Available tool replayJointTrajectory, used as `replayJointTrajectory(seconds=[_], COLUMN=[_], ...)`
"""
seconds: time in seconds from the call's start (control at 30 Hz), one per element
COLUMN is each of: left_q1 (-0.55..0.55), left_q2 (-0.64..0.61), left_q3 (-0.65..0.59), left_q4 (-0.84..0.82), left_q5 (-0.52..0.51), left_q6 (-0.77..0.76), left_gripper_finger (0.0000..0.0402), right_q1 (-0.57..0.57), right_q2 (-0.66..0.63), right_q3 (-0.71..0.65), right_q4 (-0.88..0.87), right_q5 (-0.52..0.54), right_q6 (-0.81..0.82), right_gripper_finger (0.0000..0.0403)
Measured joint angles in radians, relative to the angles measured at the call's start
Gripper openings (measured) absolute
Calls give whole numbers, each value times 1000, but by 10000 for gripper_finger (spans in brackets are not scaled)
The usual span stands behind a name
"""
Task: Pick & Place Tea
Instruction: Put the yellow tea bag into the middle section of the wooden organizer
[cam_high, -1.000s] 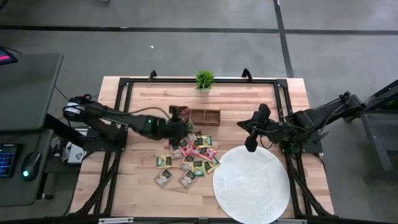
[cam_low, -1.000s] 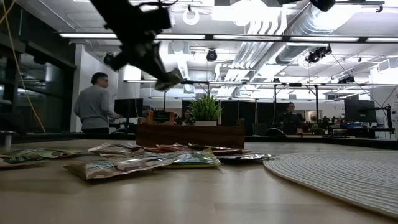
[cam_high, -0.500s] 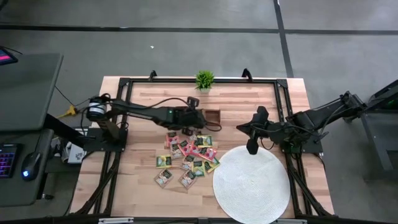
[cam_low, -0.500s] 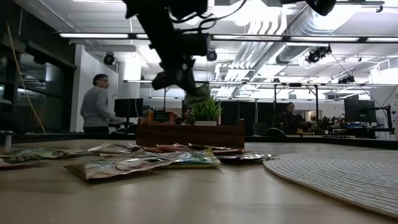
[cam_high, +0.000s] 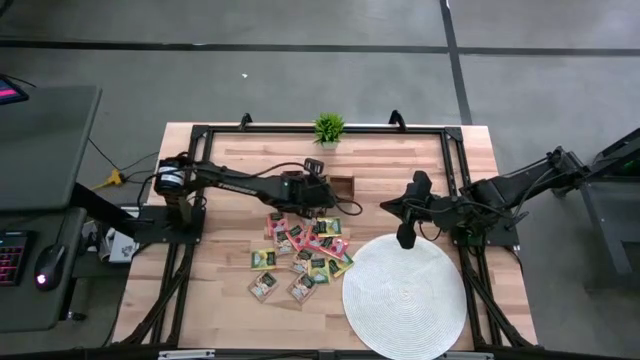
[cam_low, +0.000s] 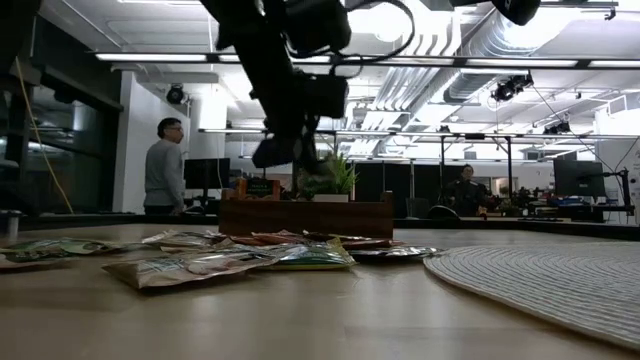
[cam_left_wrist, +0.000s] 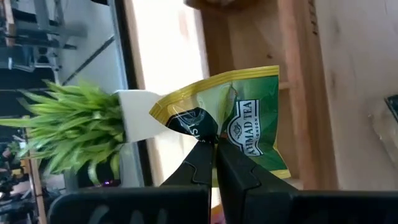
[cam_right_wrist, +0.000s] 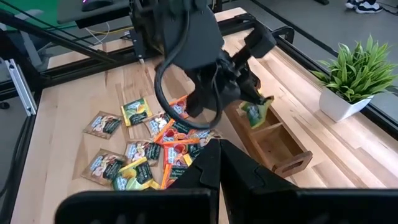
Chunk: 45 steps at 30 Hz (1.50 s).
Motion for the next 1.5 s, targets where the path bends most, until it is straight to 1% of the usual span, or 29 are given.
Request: replayJointTrajectory(seconds=[0.23,0.4,0.53,0.77,0.97,1.07,1.37,1.5], left_q1=[23,51,73,71,72,72,70,70], left_q2=[17,17,17,17,17,17,17,17], left_q3=[-1,-1,-1,-1,-1,-1,-1,-1], left_q4=[-16,-20,-33,-10,-12,-12,-13,-12], left_q5=[16,13,32,76,76,76,76,76], left_q6=[-46,-46,-49,-46,-46,-46,-46,-46], left_gripper_finger=[0,0,0,0,3,13,67,82], right_q1=[0,0,0,0,0,0,0,0], right_q2=[0,0,0,0,0,0,0,0], right_q3=[0,0,0,0,0,0,0,0], right_q4=[0,0,0,0,0,0,0,0], right_q5=[-15,-26,-26,-26,-27,-32,-40,-41], right_q6=[0,0,0,0,0,0,0,0], right_gripper_finger=[0,0,0,0,0,0,0,0])
